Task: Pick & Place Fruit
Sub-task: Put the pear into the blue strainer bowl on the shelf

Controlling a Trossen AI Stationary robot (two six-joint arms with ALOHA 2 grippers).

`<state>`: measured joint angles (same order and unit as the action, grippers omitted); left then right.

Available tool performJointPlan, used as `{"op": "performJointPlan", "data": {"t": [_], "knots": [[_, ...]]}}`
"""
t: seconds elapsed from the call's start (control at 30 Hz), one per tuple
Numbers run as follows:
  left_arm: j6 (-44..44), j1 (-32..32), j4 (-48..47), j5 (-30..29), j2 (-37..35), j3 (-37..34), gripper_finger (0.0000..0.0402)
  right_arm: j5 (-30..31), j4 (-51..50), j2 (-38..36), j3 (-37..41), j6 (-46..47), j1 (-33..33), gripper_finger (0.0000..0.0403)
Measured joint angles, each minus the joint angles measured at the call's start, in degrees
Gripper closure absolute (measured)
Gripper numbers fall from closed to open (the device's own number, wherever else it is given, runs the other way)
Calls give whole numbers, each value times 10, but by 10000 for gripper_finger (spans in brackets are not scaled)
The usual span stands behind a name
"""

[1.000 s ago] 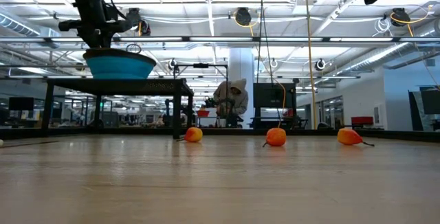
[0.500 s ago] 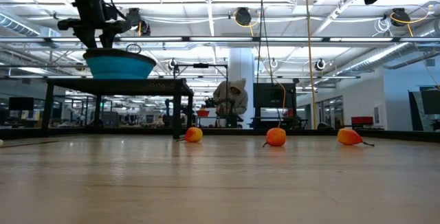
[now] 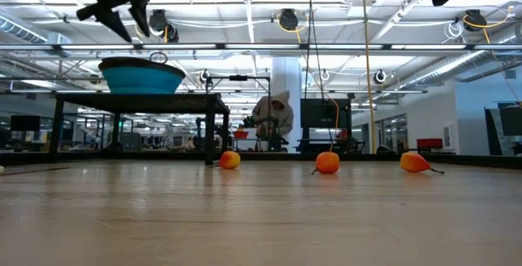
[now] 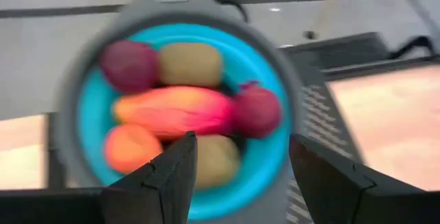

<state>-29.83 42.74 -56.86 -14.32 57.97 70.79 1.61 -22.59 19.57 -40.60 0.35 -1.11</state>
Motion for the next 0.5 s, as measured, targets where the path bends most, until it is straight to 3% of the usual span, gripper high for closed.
{"op": "performJointPlan", "data": {"t": [0.23, 0.5], "knots": [[-22, -70, -5, 68, -11, 0, 172, -6, 0, 23, 0, 50, 0, 401], [0, -189, 12, 56, -11, 0, 172, -50, -12, 107, 0, 46, -1, 401]]}}
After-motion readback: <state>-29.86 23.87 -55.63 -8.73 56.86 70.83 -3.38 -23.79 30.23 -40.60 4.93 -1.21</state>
